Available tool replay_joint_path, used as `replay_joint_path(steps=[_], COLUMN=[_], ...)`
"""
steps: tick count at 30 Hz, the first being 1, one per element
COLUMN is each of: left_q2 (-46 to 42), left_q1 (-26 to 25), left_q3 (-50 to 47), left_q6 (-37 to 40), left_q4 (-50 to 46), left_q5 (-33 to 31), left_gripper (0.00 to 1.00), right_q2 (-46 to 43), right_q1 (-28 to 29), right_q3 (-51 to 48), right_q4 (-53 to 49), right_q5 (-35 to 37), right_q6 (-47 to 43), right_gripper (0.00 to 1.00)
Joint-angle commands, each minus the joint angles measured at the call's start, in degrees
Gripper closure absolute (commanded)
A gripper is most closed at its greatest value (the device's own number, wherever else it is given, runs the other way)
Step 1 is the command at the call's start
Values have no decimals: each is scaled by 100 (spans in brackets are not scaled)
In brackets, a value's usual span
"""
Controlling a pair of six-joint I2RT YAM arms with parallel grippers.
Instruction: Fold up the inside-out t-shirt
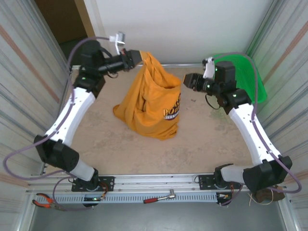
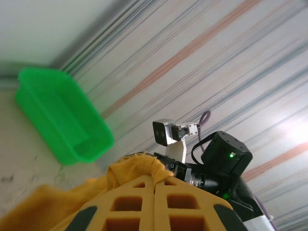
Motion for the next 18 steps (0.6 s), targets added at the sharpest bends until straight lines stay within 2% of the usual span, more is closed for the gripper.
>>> replay_joint_path(steps=[1, 3, 6, 10, 18], left_q2=[65, 92, 110, 136, 32], left_q1=[-222, -320, -446, -572, -844], left_q3=[-203, -153, -28, 113, 365], left_q6=[276, 347, 438, 420, 389], left_q4=[231, 98, -93, -193, -324], left_q5=[-220, -248, -236, -145, -62], left_gripper=[100, 100, 100, 100, 100], right_q2=[-707, -1079, -1393, -1206, -152], right_q1=[30, 289, 989, 1781, 1859], right_q3=[-293, -342, -397, -348, 432], right_q4=[20, -158, -247, -242, -285], right_q5=[231, 287, 480, 926, 1080], right_q6=[-117, -275, -647, -1293, -1955], right_gripper=[47, 44, 37, 30, 28])
